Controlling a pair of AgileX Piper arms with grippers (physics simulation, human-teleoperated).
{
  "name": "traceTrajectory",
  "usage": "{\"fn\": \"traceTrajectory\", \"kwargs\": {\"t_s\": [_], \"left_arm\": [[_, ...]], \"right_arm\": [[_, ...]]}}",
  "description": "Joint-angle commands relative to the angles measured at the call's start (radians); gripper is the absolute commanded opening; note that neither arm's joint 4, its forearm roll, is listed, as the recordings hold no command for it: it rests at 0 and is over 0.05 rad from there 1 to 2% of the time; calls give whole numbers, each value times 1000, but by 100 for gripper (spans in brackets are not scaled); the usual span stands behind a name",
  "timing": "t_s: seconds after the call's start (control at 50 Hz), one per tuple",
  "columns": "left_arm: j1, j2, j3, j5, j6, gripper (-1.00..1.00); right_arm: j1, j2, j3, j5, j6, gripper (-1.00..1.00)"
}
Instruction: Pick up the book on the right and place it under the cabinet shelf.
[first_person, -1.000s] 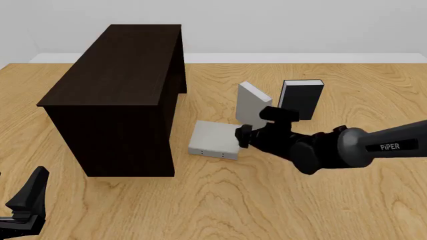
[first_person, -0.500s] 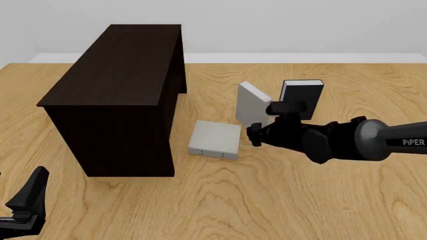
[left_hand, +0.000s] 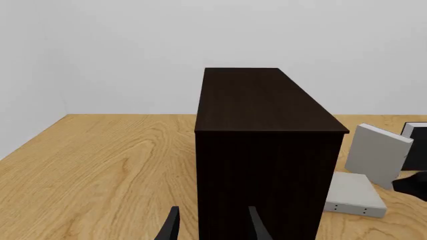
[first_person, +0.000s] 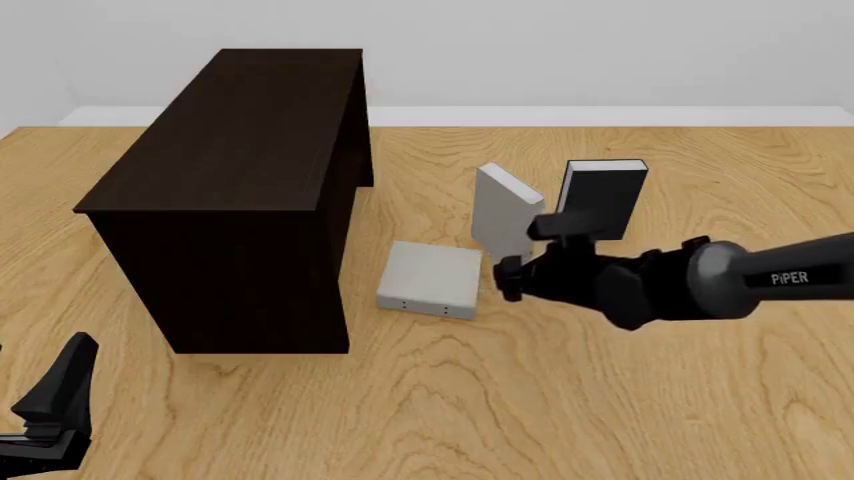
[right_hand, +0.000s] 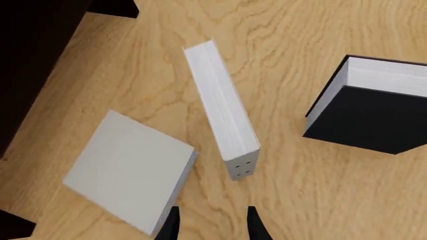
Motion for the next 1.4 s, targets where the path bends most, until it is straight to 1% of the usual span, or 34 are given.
{"fn": "traceTrajectory", "kwargs": {"t_s": [0.02, 0.28, 0.32, 0.36, 0.4, 0.68, 0.84, 1.26, 1.4], "left_arm": [[0, -1, 0, 1, 0, 100], [0, 5, 1, -5, 0, 100], [0, 5, 0, -5, 0, 100], [0, 5, 0, -5, 0, 100], [0, 2, 0, -2, 0, 100], [0, 7, -1, -6, 0, 100], [0, 7, -1, -6, 0, 100], [0, 7, -1, -6, 0, 100], [0, 7, -1, -6, 0, 100]], "right_arm": [[7, 66, -22, -28, 7, 100], [14, 126, -38, -55, 18, 100], [8, 135, -42, -57, 11, 100], [12, 143, -41, -63, 19, 100], [8, 151, -43, -66, 14, 100], [43, 185, -59, -77, 32, 100], [70, 178, -69, -66, 38, 100], [134, 189, -145, -25, 42, 100], [161, 200, -174, -16, 52, 100]]}}
